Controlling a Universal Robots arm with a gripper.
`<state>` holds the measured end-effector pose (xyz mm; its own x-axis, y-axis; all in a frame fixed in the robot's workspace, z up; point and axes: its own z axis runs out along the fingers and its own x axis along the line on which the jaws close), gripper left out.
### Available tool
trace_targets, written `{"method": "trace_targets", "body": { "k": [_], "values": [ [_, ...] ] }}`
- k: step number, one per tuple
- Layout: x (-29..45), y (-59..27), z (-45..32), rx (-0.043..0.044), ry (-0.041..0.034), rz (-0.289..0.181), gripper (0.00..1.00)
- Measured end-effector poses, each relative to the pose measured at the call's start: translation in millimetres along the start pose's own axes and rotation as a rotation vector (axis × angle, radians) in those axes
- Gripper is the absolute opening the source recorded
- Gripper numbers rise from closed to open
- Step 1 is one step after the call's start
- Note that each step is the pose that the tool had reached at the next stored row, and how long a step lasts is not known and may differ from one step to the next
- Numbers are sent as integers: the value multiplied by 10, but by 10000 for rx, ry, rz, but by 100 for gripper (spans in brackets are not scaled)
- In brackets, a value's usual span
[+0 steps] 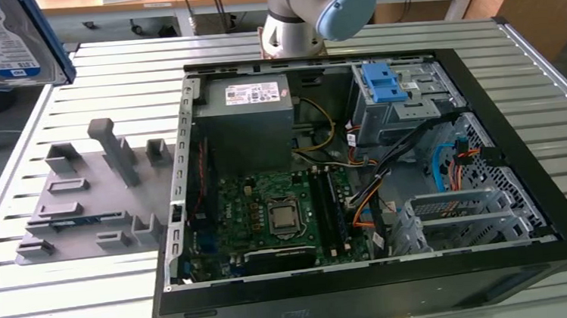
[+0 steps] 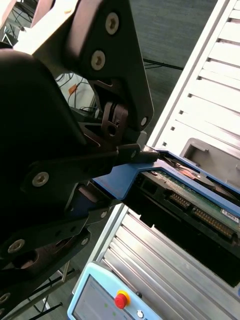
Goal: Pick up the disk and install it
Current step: 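Pick up the disk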
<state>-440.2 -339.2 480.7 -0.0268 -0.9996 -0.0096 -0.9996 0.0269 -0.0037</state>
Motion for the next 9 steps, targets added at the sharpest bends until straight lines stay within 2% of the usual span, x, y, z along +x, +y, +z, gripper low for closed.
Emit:
{"method": "trace_targets", "body": {
  "k": [9],
  "values": [
    [-1, -49, 0, 0, 0, 0, 36]
  ]
}}
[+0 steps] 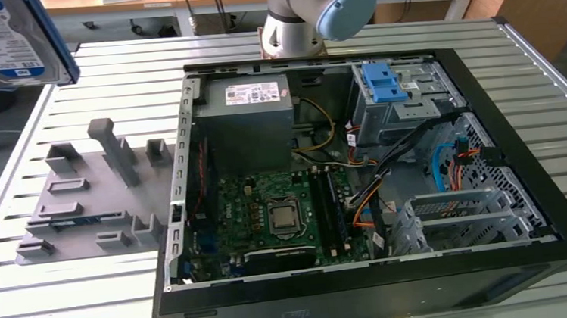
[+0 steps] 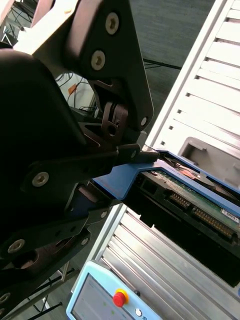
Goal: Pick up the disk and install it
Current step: 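Pick up the disk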
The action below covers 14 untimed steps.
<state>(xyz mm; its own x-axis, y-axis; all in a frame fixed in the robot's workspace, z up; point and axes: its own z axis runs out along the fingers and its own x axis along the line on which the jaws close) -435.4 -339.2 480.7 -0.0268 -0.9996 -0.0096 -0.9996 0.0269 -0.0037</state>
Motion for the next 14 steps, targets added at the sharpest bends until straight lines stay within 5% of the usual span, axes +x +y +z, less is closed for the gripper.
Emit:
{"method": "trace_targets", "body": {
  "k": [14],
  "values": [
    [60, -51, 0, 0, 0, 0, 36]
  ]
}}
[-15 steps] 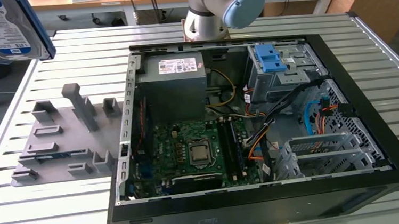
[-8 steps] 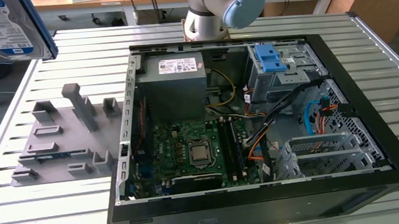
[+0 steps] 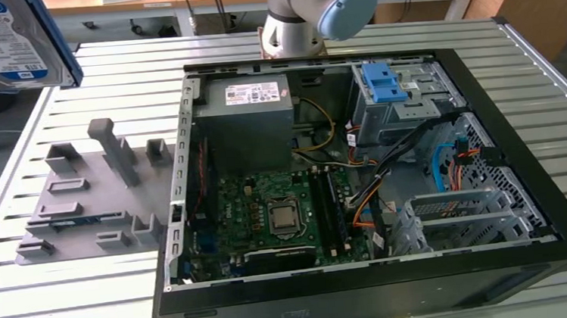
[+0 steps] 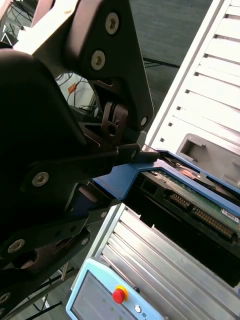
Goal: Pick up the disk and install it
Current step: 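Pick up the disk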
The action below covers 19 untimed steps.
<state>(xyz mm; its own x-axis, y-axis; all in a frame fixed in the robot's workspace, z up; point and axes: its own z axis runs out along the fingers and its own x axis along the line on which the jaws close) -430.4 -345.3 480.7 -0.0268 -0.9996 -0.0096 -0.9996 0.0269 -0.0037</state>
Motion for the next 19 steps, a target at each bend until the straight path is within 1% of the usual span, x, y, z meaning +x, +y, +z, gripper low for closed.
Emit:
{"method": "trace_targets", "body": {
  "k": [7, 19],
  "values": [
    [66, -22, -1, 0, 0, 0, 36],
    [105, -82, -1, -1, 0, 0, 36]
  ]
}}
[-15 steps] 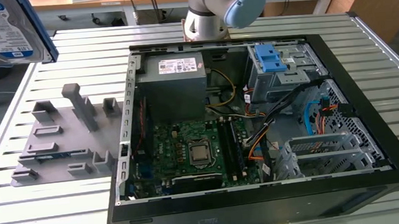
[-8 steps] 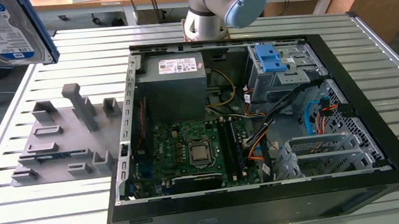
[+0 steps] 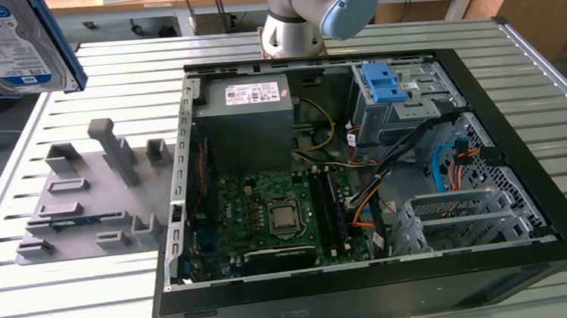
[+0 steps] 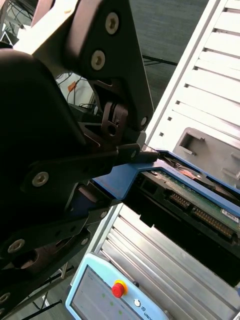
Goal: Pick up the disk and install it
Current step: 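Pick up the disk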
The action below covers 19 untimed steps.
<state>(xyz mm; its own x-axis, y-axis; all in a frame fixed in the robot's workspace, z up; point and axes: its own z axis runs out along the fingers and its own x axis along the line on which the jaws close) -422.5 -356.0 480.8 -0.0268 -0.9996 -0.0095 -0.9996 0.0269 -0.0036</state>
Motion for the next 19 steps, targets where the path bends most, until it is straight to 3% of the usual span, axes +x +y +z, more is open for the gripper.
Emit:
{"method": "trace_targets", "body": {
  "k": [19],
  "values": [
    [82, -147, 0, -1, 0, 0, 36]
  ]
}}
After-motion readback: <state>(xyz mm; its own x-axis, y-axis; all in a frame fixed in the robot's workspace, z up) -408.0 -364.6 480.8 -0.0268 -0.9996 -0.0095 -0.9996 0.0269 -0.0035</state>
